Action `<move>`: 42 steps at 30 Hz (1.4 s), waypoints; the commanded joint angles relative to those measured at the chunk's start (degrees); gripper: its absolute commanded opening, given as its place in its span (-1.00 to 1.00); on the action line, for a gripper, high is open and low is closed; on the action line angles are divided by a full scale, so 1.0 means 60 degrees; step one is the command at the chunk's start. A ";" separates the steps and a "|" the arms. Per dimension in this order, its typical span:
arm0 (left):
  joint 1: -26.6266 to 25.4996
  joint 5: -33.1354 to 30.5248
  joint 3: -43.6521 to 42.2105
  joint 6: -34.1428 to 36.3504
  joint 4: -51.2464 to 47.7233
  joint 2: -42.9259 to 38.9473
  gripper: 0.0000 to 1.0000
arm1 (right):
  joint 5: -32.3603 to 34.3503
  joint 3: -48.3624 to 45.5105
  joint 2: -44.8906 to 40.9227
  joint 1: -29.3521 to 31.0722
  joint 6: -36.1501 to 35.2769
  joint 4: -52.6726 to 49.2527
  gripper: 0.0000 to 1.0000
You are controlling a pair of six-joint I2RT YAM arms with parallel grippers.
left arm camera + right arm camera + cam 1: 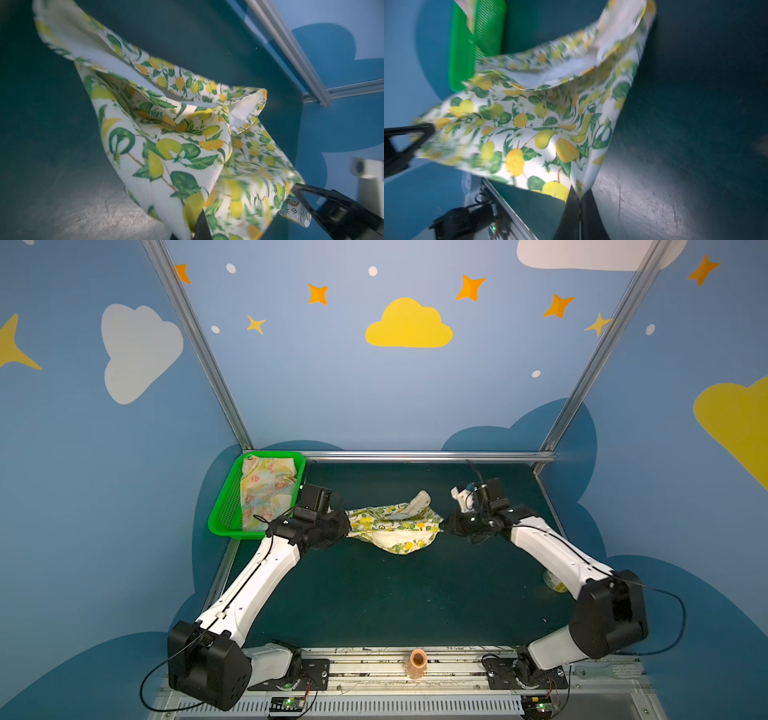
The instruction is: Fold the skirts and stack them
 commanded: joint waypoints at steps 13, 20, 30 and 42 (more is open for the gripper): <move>0.0567 0.2196 -0.1116 0.0954 -0.0906 0.0718 -0.77 | -0.0912 -0.2127 -0.1468 -0.0321 0.0535 -0.1071 -1.00; 0.0486 0.2978 -0.1427 0.0638 0.0426 0.2012 -0.47 | -0.1108 -0.1512 0.0661 -0.0340 0.1084 -0.0928 -1.00; 0.0373 0.2419 -0.1353 0.0886 0.0914 0.2607 0.82 | -0.0510 -0.0496 0.2718 -0.0248 0.1043 -0.0428 -0.64; -0.0762 0.0921 -0.2154 0.1521 -0.0797 -0.0734 0.69 | 0.1588 -0.0610 0.1374 0.0423 -0.0305 -0.1880 -0.22</move>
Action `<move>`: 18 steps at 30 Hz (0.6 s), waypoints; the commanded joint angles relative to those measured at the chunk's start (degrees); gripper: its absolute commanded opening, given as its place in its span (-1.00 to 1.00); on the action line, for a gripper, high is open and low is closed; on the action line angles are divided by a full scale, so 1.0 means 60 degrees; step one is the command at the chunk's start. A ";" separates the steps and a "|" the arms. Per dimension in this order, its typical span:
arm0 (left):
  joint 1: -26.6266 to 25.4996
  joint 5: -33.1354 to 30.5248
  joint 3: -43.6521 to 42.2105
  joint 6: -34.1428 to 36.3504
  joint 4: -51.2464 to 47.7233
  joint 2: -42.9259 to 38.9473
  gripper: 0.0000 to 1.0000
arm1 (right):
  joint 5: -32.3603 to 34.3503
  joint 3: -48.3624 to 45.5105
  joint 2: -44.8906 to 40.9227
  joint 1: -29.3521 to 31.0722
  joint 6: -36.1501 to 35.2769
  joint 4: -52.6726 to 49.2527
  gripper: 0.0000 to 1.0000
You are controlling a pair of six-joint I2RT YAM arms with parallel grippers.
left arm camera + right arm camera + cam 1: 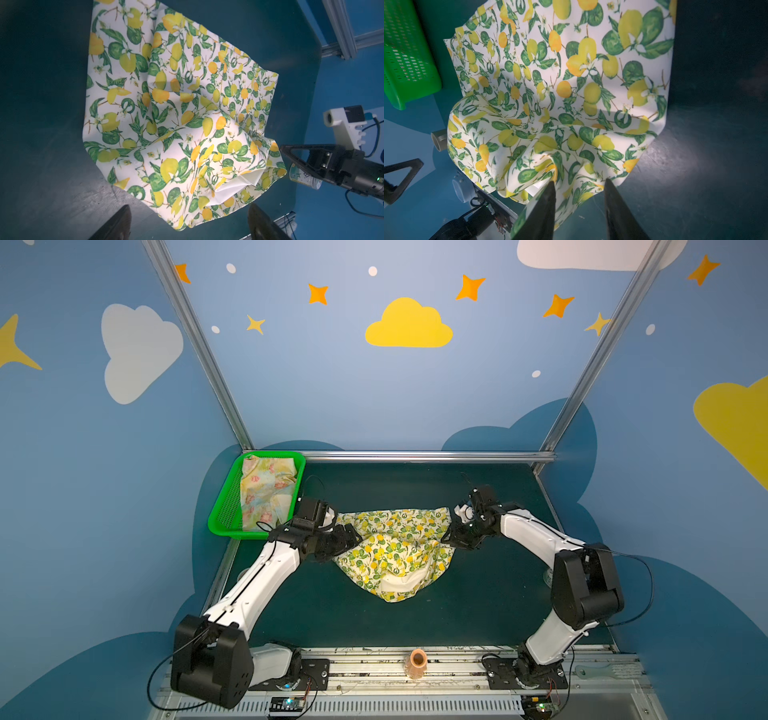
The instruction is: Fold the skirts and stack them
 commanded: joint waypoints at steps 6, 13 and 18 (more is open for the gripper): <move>-0.1779 -0.0633 -0.1180 -0.0329 -0.1256 -0.0887 0.69 | 0.2349 -0.0400 -0.1192 0.1811 -0.0815 -0.1066 -0.19; -0.2366 -0.0669 -0.1671 -0.0965 -0.0802 -0.0425 0.69 | 0.4838 -0.0171 -0.1086 0.3622 -0.0797 -0.1709 -0.15; -0.2448 -0.0845 -0.1619 -0.1148 -0.0260 0.0118 0.67 | 0.5787 -0.0277 -0.1106 0.4422 -0.0441 -0.2404 -0.15</move>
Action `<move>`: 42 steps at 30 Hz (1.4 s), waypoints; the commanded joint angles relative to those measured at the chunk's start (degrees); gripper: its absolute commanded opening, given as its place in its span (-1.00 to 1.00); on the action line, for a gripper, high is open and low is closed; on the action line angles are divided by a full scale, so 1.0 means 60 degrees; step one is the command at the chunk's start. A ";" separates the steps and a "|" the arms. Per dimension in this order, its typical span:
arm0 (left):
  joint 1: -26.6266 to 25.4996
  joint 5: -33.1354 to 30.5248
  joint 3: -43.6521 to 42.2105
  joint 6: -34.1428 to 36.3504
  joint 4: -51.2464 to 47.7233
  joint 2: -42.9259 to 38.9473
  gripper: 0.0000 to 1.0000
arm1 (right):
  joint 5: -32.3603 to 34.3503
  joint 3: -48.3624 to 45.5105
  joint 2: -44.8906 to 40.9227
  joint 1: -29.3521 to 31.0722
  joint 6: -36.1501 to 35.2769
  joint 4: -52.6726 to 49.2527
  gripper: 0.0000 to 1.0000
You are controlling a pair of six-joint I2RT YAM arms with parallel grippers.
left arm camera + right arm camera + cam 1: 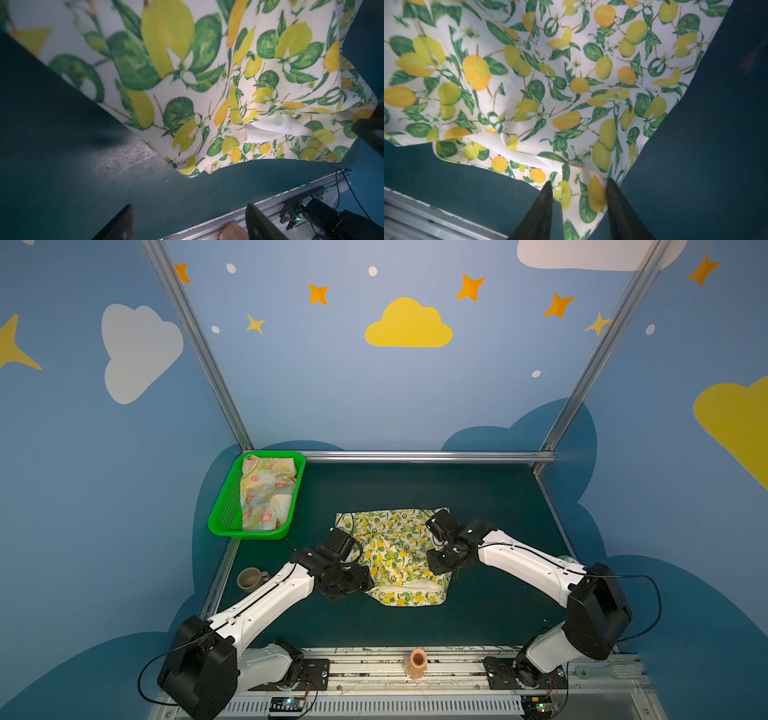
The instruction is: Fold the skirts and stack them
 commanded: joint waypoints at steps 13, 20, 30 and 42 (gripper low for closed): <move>-0.0062 -0.0647 0.0868 -0.0489 0.1357 0.2071 0.59 | 0.2043 -0.0593 -0.0814 0.1481 0.0826 -0.1740 -0.11; -0.0048 -0.0712 0.1173 -0.0379 0.1330 0.2434 0.58 | 0.2596 -0.0636 -0.0179 0.2199 0.1005 -0.1489 -0.10; -0.0026 -0.0779 0.1161 -0.0373 0.1257 0.2359 0.58 | 0.4176 -0.0344 0.1222 0.2615 0.1736 -0.1656 -0.12; 0.0231 -0.1005 0.1219 -0.0139 0.0070 0.1172 0.58 | 0.5236 -0.0017 0.1410 0.2274 0.2053 -0.1352 -0.65</move>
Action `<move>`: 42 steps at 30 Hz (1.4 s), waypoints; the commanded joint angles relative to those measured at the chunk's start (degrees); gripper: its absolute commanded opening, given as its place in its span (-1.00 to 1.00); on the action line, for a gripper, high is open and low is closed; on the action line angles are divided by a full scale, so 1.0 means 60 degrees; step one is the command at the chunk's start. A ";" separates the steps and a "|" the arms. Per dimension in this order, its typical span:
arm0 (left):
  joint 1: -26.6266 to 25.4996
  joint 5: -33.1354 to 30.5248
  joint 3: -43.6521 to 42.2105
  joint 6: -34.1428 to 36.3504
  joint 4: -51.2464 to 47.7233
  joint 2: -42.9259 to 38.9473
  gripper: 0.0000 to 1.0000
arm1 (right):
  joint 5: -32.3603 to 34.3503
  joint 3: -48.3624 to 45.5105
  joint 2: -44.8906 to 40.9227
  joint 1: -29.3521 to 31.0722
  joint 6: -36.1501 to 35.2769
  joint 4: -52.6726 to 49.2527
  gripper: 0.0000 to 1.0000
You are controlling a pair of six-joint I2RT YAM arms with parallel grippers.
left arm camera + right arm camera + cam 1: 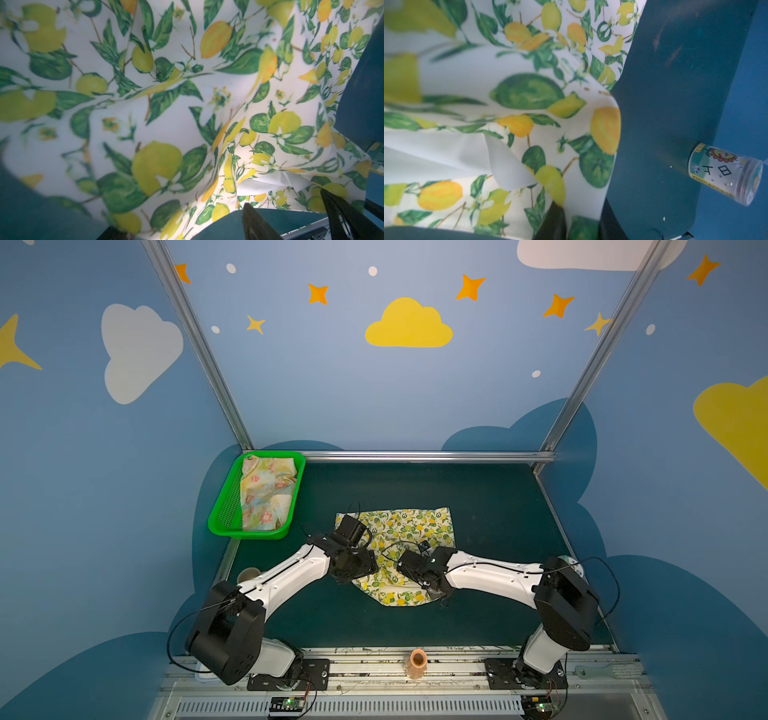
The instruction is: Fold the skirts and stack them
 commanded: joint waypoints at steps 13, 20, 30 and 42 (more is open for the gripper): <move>-0.0927 0.0089 -0.1225 0.0275 -0.1074 -0.1981 0.45 | -0.1631 0.0484 -0.0749 -0.1603 -0.0516 0.0921 -1.00; -0.2214 -0.0817 -0.0578 -0.0149 -0.0469 -0.0503 0.55 | -0.3011 0.0645 -0.0988 -0.2180 -0.0701 0.1155 -1.00; -0.2288 -0.2521 -0.0227 -0.0414 0.0583 0.0924 0.44 | -0.3432 0.0305 -0.1571 -0.2412 -0.0668 0.1251 -1.00; -0.1732 -0.4134 -0.0277 -0.0502 0.1272 0.0575 -0.91 | -0.3720 0.0085 -0.1941 -0.2669 -0.0776 0.1305 -1.00</move>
